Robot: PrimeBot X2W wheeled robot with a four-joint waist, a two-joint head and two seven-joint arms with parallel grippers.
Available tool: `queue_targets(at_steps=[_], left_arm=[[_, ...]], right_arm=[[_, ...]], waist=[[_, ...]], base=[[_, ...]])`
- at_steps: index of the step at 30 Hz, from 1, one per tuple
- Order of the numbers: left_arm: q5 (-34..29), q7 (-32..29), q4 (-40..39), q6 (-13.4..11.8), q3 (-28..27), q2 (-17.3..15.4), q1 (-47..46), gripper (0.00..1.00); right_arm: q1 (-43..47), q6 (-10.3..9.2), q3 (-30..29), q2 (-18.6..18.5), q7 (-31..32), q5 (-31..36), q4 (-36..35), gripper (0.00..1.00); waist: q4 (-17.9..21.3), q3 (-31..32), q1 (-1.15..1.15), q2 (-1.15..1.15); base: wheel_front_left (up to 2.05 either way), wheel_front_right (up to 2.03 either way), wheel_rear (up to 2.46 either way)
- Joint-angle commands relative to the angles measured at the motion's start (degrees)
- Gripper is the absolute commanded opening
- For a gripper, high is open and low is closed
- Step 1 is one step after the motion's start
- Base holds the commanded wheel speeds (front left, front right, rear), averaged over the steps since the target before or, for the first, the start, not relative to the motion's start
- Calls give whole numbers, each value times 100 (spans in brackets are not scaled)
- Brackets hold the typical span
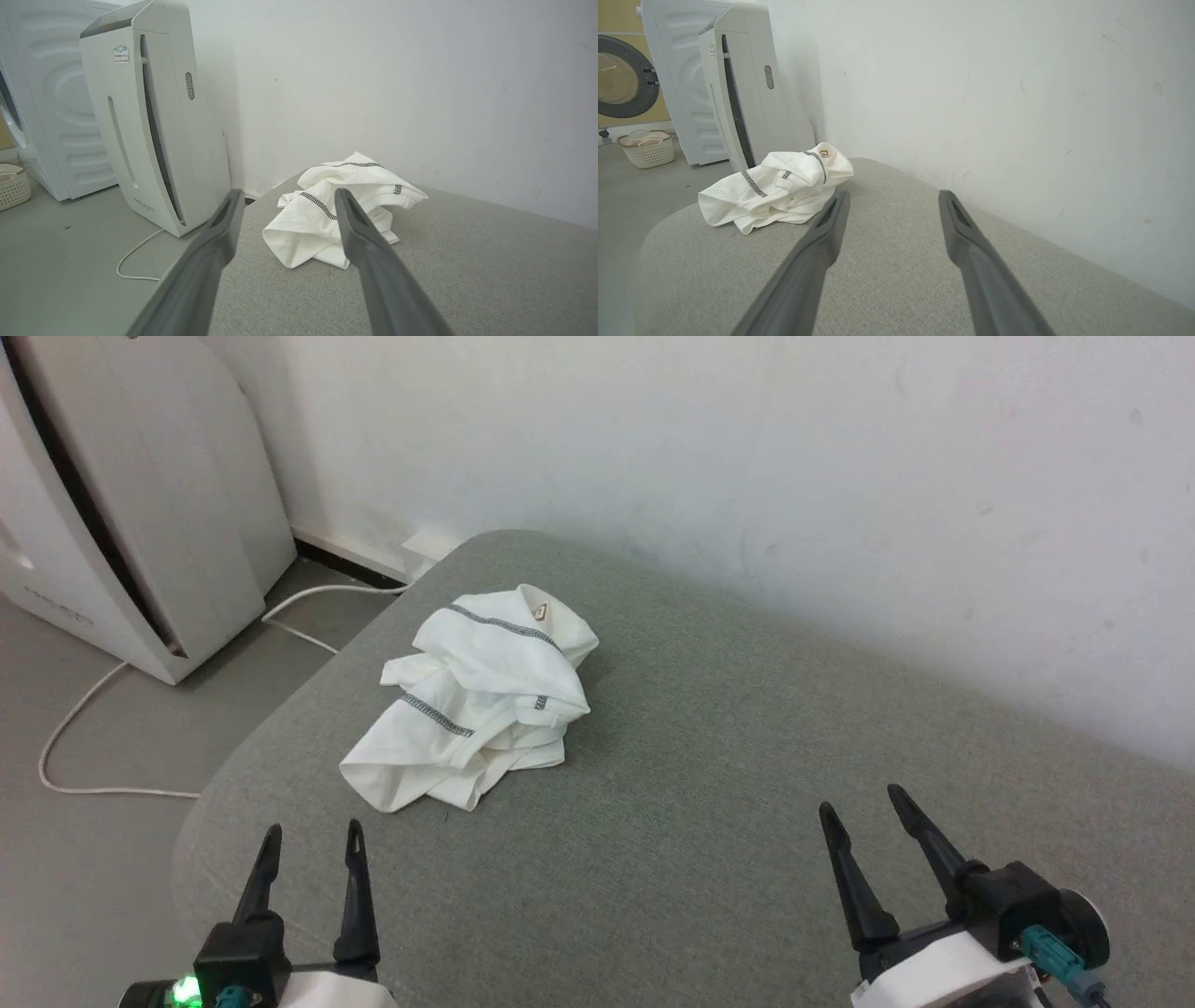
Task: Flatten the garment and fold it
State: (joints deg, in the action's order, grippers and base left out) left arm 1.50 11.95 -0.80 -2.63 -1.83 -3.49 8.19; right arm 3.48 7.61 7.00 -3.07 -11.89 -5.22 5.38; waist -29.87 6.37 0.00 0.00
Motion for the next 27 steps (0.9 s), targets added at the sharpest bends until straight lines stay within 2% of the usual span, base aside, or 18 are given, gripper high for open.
queue_targets(at_steps=[1,27], left_arm=[[1,62,-27,-43,-13,-18,98,100],[82,305,-27,-92,58,16,162,100]], right_arm=[[54,-10,35,16,-68,-50,32,100],[161,-12,147,19,-311,-35,96,100]], waist=[[-88,7,0,0],[-752,-130,0,0]], base=[[0,0,0],[0,0,0]])
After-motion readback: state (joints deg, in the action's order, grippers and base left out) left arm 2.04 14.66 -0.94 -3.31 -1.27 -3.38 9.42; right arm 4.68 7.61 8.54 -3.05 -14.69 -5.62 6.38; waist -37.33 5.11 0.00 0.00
